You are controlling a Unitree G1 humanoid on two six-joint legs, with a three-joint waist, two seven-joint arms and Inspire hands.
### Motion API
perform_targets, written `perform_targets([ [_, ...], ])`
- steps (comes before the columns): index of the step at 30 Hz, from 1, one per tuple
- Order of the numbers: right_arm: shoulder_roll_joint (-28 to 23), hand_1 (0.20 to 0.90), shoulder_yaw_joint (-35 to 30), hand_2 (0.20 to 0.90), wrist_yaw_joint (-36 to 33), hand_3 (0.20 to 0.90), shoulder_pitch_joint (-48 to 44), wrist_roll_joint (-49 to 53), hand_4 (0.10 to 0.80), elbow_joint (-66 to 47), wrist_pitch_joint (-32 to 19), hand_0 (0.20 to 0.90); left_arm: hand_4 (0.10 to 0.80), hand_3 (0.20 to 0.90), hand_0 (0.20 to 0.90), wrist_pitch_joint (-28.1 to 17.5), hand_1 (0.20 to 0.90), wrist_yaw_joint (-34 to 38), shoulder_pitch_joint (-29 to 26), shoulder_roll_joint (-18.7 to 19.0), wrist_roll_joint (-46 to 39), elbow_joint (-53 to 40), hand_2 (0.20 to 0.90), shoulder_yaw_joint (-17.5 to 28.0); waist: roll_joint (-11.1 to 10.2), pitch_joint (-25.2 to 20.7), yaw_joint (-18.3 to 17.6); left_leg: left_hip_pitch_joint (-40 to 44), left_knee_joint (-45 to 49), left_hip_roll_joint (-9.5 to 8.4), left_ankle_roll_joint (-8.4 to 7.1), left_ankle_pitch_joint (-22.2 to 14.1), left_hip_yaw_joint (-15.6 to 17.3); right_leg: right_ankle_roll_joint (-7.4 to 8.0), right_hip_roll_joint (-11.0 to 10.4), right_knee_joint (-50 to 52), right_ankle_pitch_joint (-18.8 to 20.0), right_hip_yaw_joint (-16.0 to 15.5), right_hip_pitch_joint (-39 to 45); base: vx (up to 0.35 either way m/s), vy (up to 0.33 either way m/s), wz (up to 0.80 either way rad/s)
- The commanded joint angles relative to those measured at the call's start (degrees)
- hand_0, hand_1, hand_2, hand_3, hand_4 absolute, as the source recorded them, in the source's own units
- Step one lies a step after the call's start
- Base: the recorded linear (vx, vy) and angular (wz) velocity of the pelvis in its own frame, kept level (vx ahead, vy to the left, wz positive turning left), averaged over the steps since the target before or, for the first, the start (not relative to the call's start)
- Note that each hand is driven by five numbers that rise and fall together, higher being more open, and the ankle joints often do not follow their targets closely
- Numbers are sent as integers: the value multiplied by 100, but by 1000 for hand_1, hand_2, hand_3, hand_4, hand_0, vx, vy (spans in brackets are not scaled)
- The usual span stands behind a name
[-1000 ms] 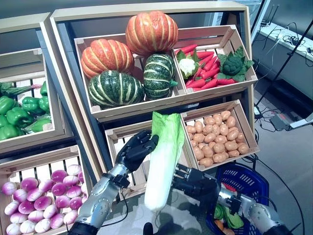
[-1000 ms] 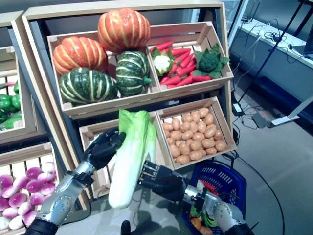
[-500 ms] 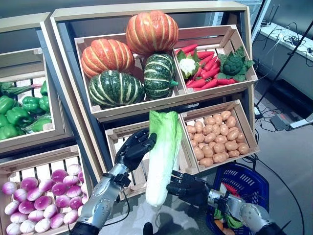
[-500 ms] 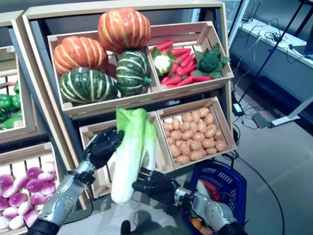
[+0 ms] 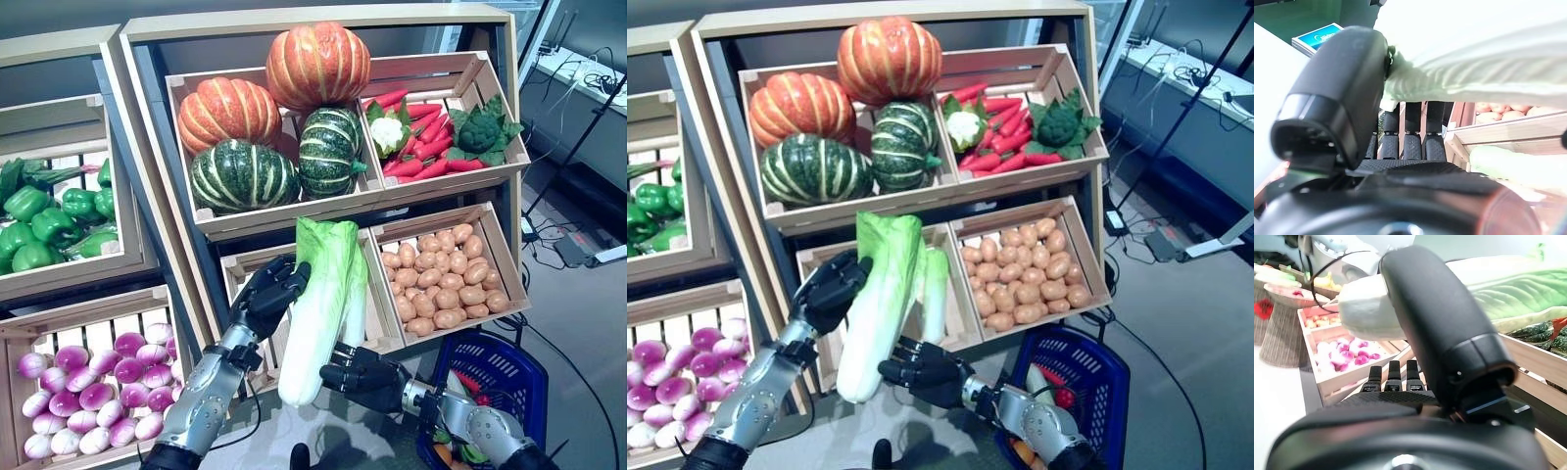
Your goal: Put vegetables into the basket
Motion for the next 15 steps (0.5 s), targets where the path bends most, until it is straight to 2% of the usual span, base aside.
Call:
perform_targets([
  [1, 573, 900, 41, 900, 669, 900, -605, 814, 800, -674, -500, 900, 400, 300, 300, -514, 300, -402, -911, -221, -236, -223, 300, -129, -139, -295, 81, 579, 16, 350, -342, -791, 53, 119, -533, 10, 655, 104, -371, 0, 0, 0],
  [2, 587, 869, 56, 869, 662, 869, -603, 828, 780, -693, -533, 869, 400, 300, 300, -509, 300, -429, -902, -232, -251, -214, 300, -129, -138, -297, 81, 577, 16, 351, -345, -791, 54, 120, -536, 10, 655, 103, -371, 0, 0, 0],
  [4, 614, 622, 76, 622, 723, 622, -601, 868, 615, -722, -569, 622, 400, 300, 300, -483, 300, -436, -901, -237, -308, -219, 300, -150, -135, -297, 79, 574, 16, 347, -345, -790, 52, 119, -537, 6, 657, 109, -373, 0, 0, 0],
  [6, 652, 326, 91, 326, 742, 326, -609, 935, 417, -744, -616, 326, 400, 300, 300, -453, 300, -466, -915, -255, -405, -188, 300, -180, -129, -299, 78, 567, 16, 343, -341, -788, 46, 120, -540, 7, 660, 112, -380, 0, 0, 0],
  [7, 655, 300, 90, 300, 748, 300, -610, 943, 400, -746, -617, 300, 400, 300, 300, -446, 300, -468, -915, -256, -417, -190, 300, -181, -128, -300, 78, 567, 16, 344, -341, -787, 47, 121, -541, 6, 662, 112, -382, 0, 0, 0],
  [15, 729, 300, 84, 300, 831, 300, -642, 964, 400, -724, -687, 300, 400, 300, 300, -383, 300, -512, -925, -325, -500, -91, 300, -220, -118, -318, 64, 570, 16, 348, -347, -795, 57, 118, -539, -1, 657, 118, -383, 0, 0, 0],
])
